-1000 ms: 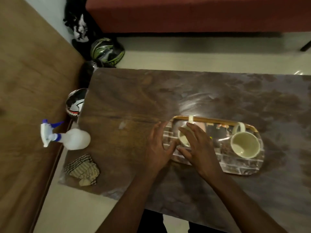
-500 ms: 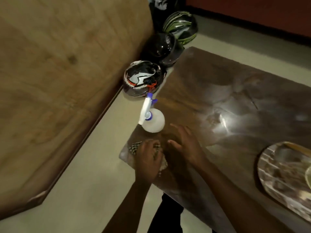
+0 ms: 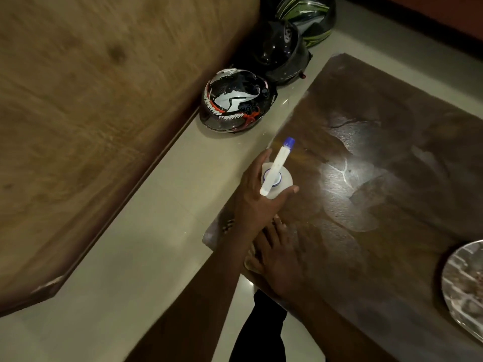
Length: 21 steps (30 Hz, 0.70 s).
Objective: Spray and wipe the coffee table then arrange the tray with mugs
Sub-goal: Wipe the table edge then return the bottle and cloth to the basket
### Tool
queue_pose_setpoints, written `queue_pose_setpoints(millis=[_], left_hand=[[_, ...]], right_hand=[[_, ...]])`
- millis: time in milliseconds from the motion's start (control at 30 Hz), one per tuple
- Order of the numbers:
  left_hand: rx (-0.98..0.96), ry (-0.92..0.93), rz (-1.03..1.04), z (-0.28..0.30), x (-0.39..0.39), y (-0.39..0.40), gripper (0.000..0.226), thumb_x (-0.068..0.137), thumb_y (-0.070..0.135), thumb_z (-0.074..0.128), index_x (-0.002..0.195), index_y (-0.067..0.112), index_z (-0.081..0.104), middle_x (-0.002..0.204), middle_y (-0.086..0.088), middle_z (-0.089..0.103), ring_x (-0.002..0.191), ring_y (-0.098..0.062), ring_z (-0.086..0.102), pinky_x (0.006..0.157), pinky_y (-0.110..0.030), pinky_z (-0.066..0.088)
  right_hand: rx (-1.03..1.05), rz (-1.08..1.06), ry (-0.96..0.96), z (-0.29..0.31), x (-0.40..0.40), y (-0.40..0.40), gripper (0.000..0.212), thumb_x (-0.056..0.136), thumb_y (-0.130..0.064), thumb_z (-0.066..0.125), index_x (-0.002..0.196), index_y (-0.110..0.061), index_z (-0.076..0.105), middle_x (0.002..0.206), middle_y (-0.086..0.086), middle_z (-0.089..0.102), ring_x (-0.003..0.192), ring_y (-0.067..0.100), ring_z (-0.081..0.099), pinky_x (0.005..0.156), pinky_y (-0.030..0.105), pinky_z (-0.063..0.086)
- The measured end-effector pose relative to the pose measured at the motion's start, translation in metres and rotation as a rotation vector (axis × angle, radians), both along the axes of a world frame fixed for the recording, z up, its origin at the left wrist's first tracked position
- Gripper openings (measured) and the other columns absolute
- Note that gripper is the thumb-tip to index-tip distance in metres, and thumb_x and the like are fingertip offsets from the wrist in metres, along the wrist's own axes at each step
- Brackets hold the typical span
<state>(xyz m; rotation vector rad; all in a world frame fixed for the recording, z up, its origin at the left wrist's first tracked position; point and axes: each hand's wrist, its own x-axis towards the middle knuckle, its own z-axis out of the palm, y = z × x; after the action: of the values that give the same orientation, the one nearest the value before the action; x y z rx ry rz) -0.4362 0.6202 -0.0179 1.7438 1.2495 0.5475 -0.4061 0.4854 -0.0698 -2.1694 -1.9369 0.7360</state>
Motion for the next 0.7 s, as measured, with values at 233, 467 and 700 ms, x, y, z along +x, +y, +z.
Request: queue_pose_setpoints(millis=[233, 467, 700], left_hand=[[0.087, -0.031, 0.001, 0.001, 0.007, 0.003, 0.069, 0.082, 0.029, 0.076, 0.14, 0.023, 0.037, 0.142, -0.001, 0.051, 0.122, 0.008, 0.041, 0.099, -0.004, 0.034], [0.115, -0.021, -0.023, 0.001, 0.007, 0.012, 0.067, 0.083, 0.019, 0.074, 0.139, 0.026, 0.037, 0.124, 0.005, 0.054, 0.112, 0.004, 0.049, 0.098, -0.009, 0.042], [0.026, 0.007, 0.045, 0.017, 0.023, 0.008, 0.051, 0.081, 0.014, 0.077, 0.125, 0.018, 0.053, 0.1, 0.014, 0.059, 0.097, 0.007, 0.055, 0.084, 0.002, 0.04]], right_hand=[[0.073, 0.076, -0.024, -0.015, -0.001, -0.003, 0.068, 0.085, -0.053, 0.055, 0.141, -0.022, 0.032, 0.148, 0.008, 0.038, 0.143, 0.038, 0.014, 0.113, 0.058, 0.017], [0.024, 0.075, 0.09, -0.012, 0.0, 0.009, 0.076, 0.065, -0.037, 0.082, 0.133, -0.023, 0.05, 0.137, 0.004, 0.053, 0.127, 0.042, 0.044, 0.096, 0.049, 0.047], [0.142, 0.046, 0.186, 0.004, 0.042, 0.007, 0.066, 0.074, -0.022, 0.078, 0.133, -0.03, 0.051, 0.138, 0.0, 0.052, 0.116, 0.03, 0.046, 0.09, 0.037, 0.048]])
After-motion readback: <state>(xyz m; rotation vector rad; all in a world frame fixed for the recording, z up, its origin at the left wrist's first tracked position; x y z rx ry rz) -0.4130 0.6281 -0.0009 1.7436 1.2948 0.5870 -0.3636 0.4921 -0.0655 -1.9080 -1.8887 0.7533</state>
